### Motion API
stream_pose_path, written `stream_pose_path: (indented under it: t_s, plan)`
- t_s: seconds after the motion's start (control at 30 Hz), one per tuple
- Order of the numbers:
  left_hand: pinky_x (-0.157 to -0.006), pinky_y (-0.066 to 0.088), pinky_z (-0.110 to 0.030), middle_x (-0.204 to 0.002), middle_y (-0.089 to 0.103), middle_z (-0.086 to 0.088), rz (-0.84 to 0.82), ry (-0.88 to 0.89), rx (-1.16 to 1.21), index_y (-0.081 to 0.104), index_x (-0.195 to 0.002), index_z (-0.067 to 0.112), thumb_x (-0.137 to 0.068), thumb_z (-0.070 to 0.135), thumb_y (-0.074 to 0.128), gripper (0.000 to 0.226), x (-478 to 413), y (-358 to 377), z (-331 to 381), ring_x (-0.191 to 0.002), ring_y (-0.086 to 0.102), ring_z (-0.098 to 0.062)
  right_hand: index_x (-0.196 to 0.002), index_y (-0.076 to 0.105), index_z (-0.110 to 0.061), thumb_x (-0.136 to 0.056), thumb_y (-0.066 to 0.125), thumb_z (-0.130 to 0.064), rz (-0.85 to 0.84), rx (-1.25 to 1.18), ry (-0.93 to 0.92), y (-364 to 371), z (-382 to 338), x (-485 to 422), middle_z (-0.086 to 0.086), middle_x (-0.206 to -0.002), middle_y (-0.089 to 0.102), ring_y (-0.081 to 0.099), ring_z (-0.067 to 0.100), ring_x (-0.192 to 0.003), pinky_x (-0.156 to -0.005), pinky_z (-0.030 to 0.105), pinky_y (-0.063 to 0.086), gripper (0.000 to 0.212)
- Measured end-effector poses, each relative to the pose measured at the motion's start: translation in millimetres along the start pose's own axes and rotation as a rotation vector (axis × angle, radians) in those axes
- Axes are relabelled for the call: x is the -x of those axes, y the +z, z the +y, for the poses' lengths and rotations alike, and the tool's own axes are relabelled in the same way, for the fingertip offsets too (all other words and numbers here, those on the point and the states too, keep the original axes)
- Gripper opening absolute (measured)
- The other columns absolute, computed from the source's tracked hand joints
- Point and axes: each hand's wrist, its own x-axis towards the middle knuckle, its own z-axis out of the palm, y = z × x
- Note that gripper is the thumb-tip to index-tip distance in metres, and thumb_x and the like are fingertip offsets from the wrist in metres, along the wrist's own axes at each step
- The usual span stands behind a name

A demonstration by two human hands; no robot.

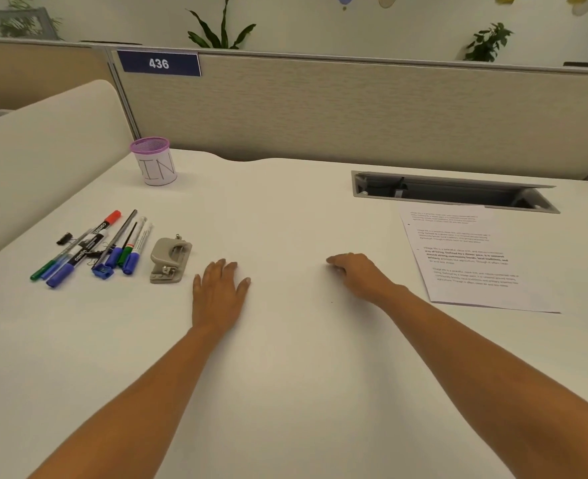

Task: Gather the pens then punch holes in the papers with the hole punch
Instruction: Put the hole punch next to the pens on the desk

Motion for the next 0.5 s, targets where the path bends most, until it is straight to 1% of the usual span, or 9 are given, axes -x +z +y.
stream_pose_path:
  t_s: [0.17,0.33,0.4,0.47,0.5]
  plan:
    - [-0.118,0.011,-0.043,-0.152,0.029,-0.005,0.027,-0.003,-0.057,0.035,-0.141,0.016,-0.097,0.039,0.034,0.050,4,0,3,-0.143,0.019,-0.021,-0.131,0.048,-0.001,-0.093,0.031,0.005,-0.021,0.072,-0.073,7,-3,15,0.014,-0.137,0.051,0.045,0.029,-0.127,-0.105,0.033,0.033,0.043]
    - [-0.117,0.012,-0.044,-0.151,0.032,-0.006,0.043,-0.003,-0.059,0.037,-0.139,0.015,-0.097,0.038,0.035,0.048,5,1,4,-0.142,0.022,-0.021,-0.133,0.049,-0.009,-0.094,0.033,0.002,-0.052,0.072,-0.146,9,-4,33,0.008,-0.137,0.051,0.046,0.024,-0.126,-0.104,0.027,0.032,0.043]
    - [-0.117,0.013,-0.044,-0.150,0.033,-0.007,0.054,0.000,-0.062,0.038,-0.139,0.014,-0.097,0.037,0.036,0.048,6,1,5,-0.142,0.023,-0.021,-0.129,0.053,-0.008,-0.093,0.038,0.002,0.035,-0.026,-0.091,8,-4,37,0.011,-0.128,0.058,0.052,0.026,-0.118,-0.099,0.026,0.036,0.041]
    - [-0.116,0.014,-0.044,-0.149,0.034,-0.008,0.063,0.000,-0.065,0.038,-0.138,0.014,-0.097,0.037,0.036,0.048,6,1,5,-0.141,0.024,-0.022,-0.119,0.061,-0.004,-0.091,0.050,-0.002,0.177,-0.205,0.058,7,-5,40,0.014,-0.111,0.065,0.060,0.026,-0.101,-0.088,0.024,0.043,0.031]
    - [-0.116,0.014,-0.044,-0.149,0.034,-0.008,0.067,0.000,-0.070,0.039,-0.138,0.013,-0.097,0.037,0.037,0.048,6,1,5,-0.141,0.024,-0.022,-0.114,0.063,-0.001,-0.088,0.058,-0.005,0.201,-0.311,0.146,7,-6,43,0.013,-0.101,0.066,0.061,0.024,-0.090,-0.080,0.023,0.045,0.027]
